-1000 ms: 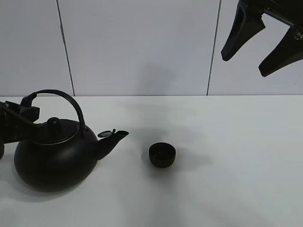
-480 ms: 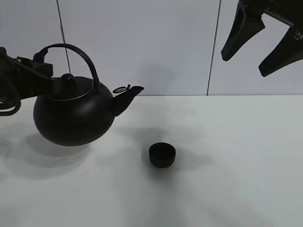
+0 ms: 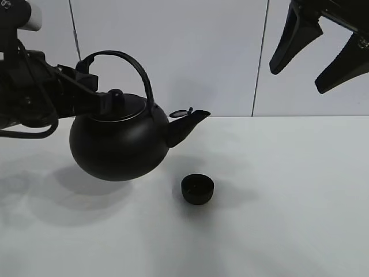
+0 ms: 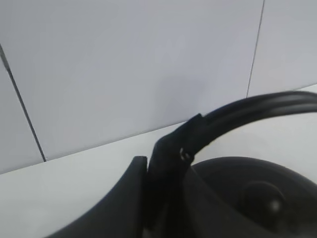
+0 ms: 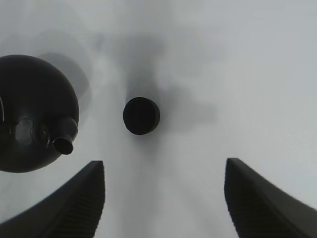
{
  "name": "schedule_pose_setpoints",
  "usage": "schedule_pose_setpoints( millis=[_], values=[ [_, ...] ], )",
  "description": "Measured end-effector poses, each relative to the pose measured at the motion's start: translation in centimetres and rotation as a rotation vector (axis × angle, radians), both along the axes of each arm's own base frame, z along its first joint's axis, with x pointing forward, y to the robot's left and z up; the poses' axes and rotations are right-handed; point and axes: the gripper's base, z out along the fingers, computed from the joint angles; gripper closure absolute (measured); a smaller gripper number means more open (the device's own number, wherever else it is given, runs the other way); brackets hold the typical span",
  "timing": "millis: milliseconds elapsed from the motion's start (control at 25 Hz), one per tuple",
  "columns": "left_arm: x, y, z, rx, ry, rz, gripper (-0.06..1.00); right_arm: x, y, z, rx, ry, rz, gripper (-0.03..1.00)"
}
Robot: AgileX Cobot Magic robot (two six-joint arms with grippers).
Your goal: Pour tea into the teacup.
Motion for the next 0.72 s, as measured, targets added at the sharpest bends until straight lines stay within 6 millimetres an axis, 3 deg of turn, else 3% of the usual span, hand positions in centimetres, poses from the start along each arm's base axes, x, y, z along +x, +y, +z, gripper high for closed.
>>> schedule_pose_setpoints(
  millis=[360, 720],
  values=[
    [0.2, 0.1, -0.2, -0.028, 0.068, 0.072, 0.83, 0.1, 0.0, 0.1, 0.002, -0.013, -0.005, 0.49],
    [-0.6, -1.3, 0.1, -0.023, 0.084, 0.188, 0.83, 0.2, 0.0, 0.1, 0.002, -0.018, -0.006, 0.49]
  ],
)
